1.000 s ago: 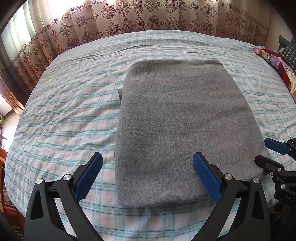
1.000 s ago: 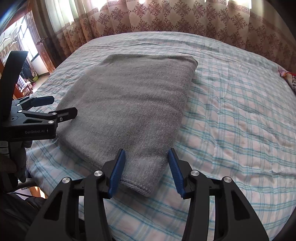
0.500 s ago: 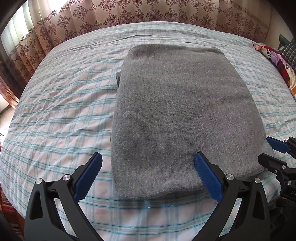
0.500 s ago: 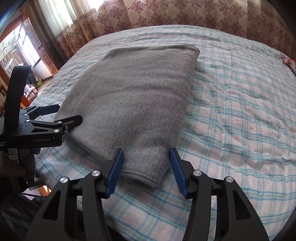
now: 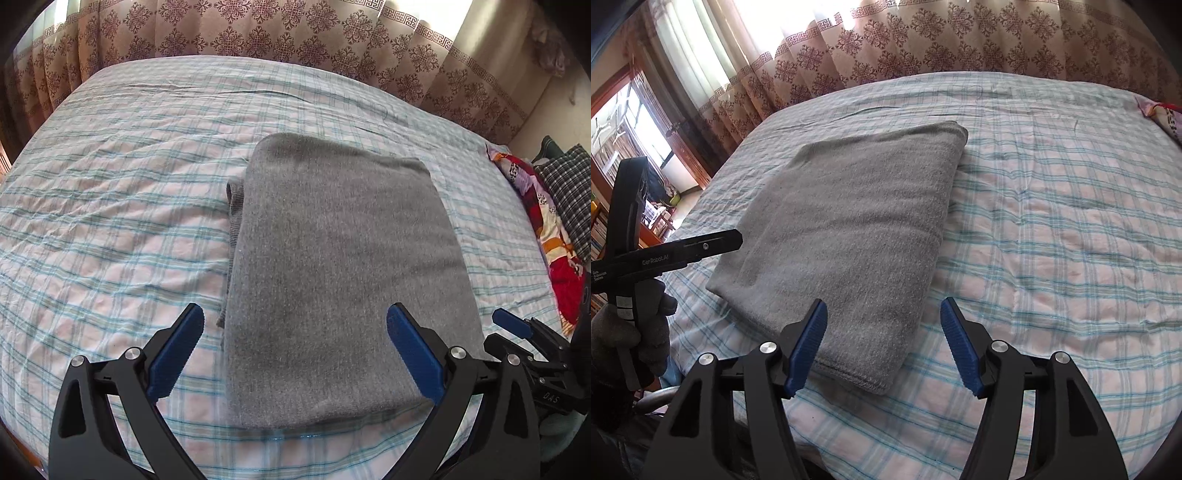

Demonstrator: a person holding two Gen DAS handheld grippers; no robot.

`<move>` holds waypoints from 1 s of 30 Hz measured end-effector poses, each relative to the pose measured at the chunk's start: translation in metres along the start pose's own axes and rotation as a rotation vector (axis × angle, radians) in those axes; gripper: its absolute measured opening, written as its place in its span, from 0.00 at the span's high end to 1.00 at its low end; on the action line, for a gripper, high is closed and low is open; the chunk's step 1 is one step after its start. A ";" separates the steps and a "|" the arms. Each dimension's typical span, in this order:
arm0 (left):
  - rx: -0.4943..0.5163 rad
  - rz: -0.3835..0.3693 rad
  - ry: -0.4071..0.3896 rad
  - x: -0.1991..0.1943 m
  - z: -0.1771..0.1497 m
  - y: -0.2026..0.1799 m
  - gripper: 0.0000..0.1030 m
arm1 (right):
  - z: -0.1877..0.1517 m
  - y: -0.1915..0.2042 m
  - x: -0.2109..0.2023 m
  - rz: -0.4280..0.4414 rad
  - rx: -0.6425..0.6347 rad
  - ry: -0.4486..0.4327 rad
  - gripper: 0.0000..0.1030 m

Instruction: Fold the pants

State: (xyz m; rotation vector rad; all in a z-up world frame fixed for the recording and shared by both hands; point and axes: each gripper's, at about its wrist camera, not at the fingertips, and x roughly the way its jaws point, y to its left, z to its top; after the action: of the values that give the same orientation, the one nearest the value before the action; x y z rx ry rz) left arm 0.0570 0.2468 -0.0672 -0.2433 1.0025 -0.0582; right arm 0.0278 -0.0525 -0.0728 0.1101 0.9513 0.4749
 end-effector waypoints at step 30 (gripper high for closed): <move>-0.119 -0.367 0.220 0.106 0.054 0.053 0.28 | 0.074 -0.066 0.109 0.189 0.294 0.149 0.26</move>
State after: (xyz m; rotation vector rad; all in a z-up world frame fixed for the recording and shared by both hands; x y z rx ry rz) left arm 0.1560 0.2909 -0.1391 -0.5373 1.1708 -0.3667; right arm 0.1629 -0.0549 -0.1308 0.4384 1.1589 0.5203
